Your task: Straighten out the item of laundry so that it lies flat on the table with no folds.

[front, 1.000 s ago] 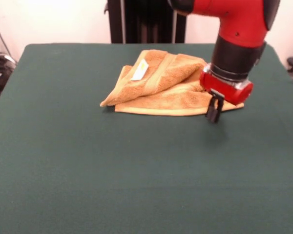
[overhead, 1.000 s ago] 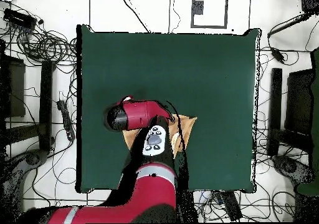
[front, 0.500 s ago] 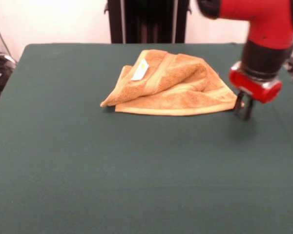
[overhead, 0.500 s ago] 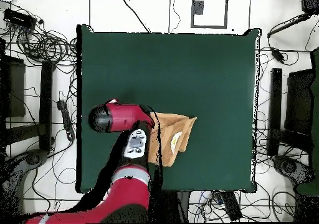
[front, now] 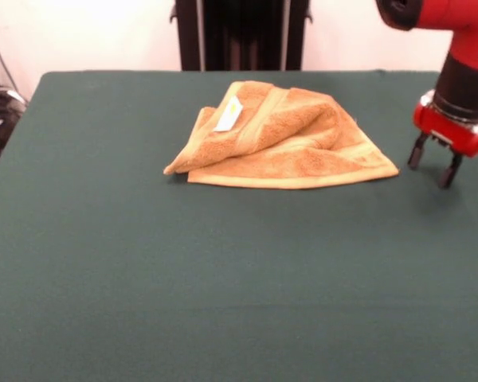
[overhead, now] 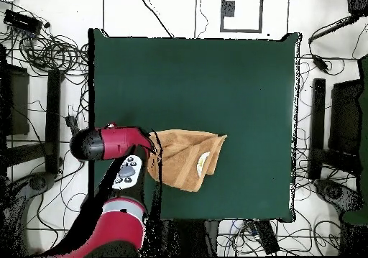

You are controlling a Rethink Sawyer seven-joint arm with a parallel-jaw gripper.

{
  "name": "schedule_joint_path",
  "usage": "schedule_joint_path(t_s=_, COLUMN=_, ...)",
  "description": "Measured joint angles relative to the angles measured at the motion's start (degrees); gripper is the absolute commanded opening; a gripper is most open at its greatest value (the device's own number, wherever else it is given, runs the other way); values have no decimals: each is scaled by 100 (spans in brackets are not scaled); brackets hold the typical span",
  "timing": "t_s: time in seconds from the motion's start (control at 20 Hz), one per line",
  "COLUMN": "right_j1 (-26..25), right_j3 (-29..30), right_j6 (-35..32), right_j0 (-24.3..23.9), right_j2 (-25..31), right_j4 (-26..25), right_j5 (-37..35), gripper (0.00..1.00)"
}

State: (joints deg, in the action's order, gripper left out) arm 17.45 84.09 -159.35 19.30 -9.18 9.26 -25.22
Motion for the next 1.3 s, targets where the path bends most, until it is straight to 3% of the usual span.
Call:
schedule_joint_path(t_s=0.55, right_j1=32, right_j3=2, right_j6=0, right_j0=-151, right_j2=-17, right_j4=-21, right_j5=-292, gripper=100)
schedule_joint_path(t_s=0.85, right_j1=335, right_j3=97, right_j6=0, right_j0=-270, right_j2=-128, right_j4=-96, right_j5=-978, gripper=100)
schedule_joint_path(t_s=1.3, right_j1=621, right_j3=121, right_j6=0, right_j0=-287, right_j2=-219, right_j4=-96, right_j5=-1273, gripper=100)
